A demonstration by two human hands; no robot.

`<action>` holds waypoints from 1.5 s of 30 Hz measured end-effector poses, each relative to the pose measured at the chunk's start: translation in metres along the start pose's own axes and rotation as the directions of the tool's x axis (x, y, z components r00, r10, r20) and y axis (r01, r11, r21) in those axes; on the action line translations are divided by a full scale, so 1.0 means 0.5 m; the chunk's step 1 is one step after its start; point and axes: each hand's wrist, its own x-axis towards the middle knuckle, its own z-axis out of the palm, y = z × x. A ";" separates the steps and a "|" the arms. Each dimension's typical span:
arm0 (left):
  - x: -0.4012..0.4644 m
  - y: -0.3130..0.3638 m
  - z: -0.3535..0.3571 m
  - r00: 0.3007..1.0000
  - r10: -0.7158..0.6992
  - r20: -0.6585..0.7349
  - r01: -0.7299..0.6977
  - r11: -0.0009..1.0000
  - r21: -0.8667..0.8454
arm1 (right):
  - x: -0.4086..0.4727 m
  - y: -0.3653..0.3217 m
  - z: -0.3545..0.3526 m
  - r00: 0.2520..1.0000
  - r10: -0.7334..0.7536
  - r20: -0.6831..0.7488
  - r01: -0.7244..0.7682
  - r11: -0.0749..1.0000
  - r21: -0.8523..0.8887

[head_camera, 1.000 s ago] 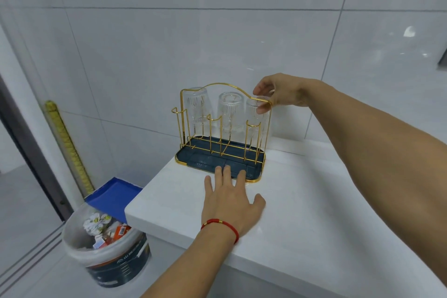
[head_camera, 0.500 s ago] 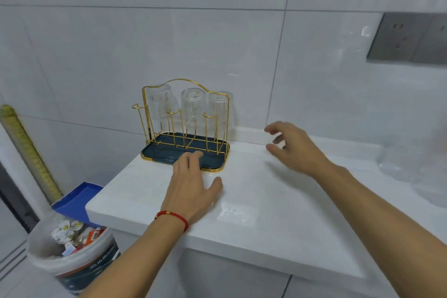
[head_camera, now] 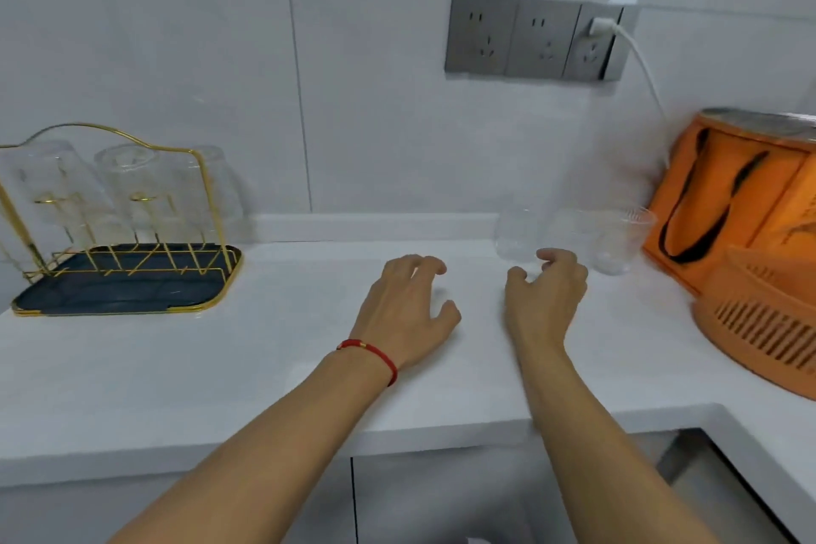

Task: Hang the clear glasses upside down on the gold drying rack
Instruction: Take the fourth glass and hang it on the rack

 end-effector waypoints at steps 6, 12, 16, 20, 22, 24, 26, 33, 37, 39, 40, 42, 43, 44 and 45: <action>0.002 -0.016 0.059 0.996 -0.093 -0.003 0.091 0.978 -0.186 | 0.041 0.008 0.004 0.958 0.183 -0.220 -0.162 0.980 0.112; 0.007 -0.022 0.049 0.989 -0.149 -0.023 0.136 0.950 -0.282 | 0.110 0.031 0.017 0.975 0.173 -0.141 -0.166 0.984 0.061; 0.009 -0.021 0.049 0.987 -0.163 -0.016 0.151 0.944 -0.294 | 0.104 0.031 0.014 0.970 0.157 -0.185 -0.150 0.987 0.050; 0.002 -0.016 0.037 0.983 -0.180 0.029 0.179 0.924 -0.338 | 0.059 0.006 -0.014 0.987 0.017 -0.159 0.012 0.984 0.180; -0.001 -0.009 0.027 0.976 -0.211 0.054 0.215 0.896 -0.388 | 0.026 -0.013 -0.021 0.987 -0.146 -0.066 0.156 0.968 0.196; -0.005 0.000 0.014 0.961 -0.271 0.045 0.256 0.824 -0.505 | -0.015 -0.030 -0.019 0.933 -0.358 0.035 0.349 0.925 0.153; -0.017 0.012 -0.005 0.950 -0.313 0.023 0.258 0.739 -0.623 | -0.054 -0.038 -0.011 0.816 -0.559 0.150 0.554 0.829 0.074; -0.097 -0.042 -0.085 0.862 -0.495 -0.111 0.241 0.592 -0.769 | -0.174 -0.087 0.006 0.550 -0.745 0.377 0.736 0.646 0.201; -0.126 -0.094 -0.161 0.854 -0.519 -0.028 0.201 0.378 -0.904 | -0.258 -0.148 0.020 0.607 -0.367 0.705 0.086 0.912 0.402; -0.142 -0.115 -0.200 0.866 -0.500 -0.008 0.182 0.330 -0.926 | -0.284 -0.188 0.032 0.581 -0.298 0.758 -0.069 0.909 0.410; -0.151 -0.126 -0.220 0.870 -0.492 0.001 0.186 0.329 -0.926 | -0.293 -0.207 0.041 0.573 -0.281 0.770 -0.126 0.898 0.422; -0.169 -0.159 -0.259 0.882 -0.472 -0.002 0.213 0.401 -0.891 | -0.316 -0.240 0.060 0.553 -0.250 0.794 -0.258 0.855 0.449; -0.178 -0.176 -0.281 0.885 -0.465 -0.035 0.226 0.494 -0.840 | -0.326 -0.254 0.068 0.555 -0.244 0.795 -0.276 0.848 0.453; -0.186 -0.199 -0.302 0.882 -0.460 -0.098 0.241 0.620 -0.747 | -0.335 -0.268 0.075 0.579 -0.250 0.776 -0.236 0.860 0.453; -0.194 -0.228 -0.321 0.878 -0.445 -0.176 0.260 0.753 -0.604 | -0.340 -0.283 0.079 0.615 -0.270 0.741 -0.161 0.877 0.453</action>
